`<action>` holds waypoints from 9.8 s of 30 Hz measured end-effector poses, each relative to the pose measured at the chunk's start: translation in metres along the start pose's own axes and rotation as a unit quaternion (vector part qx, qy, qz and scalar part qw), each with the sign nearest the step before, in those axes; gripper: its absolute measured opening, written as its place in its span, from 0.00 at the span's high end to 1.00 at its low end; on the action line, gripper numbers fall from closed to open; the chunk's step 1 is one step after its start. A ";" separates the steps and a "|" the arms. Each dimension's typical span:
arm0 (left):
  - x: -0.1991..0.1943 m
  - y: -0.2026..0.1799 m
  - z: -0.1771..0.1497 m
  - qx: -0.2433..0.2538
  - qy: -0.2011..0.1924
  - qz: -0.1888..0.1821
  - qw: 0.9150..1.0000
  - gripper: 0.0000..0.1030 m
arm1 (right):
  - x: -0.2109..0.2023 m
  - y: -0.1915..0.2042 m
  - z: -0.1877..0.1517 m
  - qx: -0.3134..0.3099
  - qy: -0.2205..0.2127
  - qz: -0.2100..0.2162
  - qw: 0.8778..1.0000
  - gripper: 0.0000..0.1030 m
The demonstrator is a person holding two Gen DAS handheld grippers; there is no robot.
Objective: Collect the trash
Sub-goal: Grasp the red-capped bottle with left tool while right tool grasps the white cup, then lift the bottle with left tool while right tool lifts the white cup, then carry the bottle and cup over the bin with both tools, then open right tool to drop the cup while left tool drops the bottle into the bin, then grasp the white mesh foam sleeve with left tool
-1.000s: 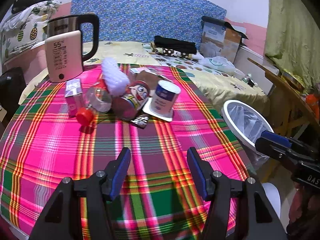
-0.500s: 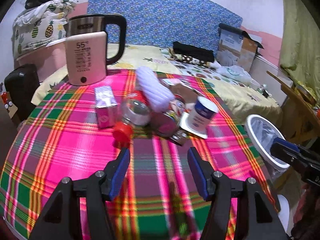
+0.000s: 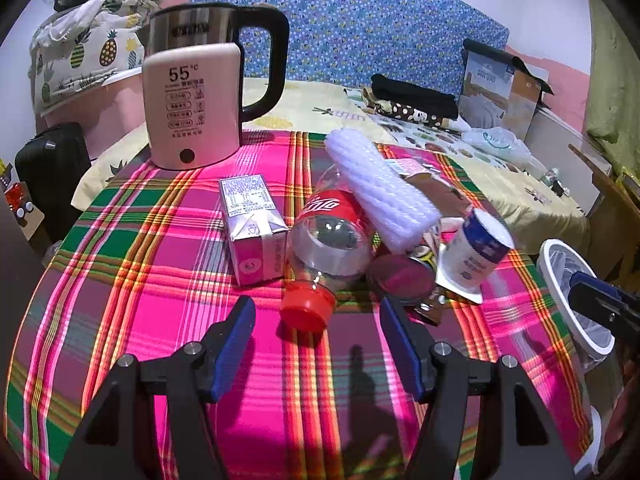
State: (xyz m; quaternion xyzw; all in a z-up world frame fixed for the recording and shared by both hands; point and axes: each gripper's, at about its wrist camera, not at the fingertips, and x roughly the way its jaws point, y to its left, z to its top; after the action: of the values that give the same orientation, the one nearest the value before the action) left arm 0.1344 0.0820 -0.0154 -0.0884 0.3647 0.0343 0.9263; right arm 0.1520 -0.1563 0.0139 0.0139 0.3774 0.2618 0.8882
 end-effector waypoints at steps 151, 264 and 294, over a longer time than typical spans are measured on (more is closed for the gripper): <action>-0.020 -0.216 -0.012 0.146 0.026 -0.175 0.973 0.38 | -0.096 -0.119 -0.043 0.123 -0.070 -0.105 0.984 0.48; -0.063 -0.067 -0.044 0.028 -0.013 -0.069 0.997 0.29 | -0.060 -0.022 -0.045 0.020 -0.011 -0.027 0.999 0.47; 0.006 -0.047 -0.032 0.101 0.051 -0.024 0.993 0.54 | -0.027 -0.015 -0.031 0.014 0.033 -0.009 0.999 0.47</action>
State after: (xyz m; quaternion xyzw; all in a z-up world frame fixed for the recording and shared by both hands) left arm 0.1234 0.0296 -0.0362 -0.0050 0.4106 -0.0293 0.9113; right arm 0.1218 -0.1874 0.0061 0.0146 0.4100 0.2487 0.8774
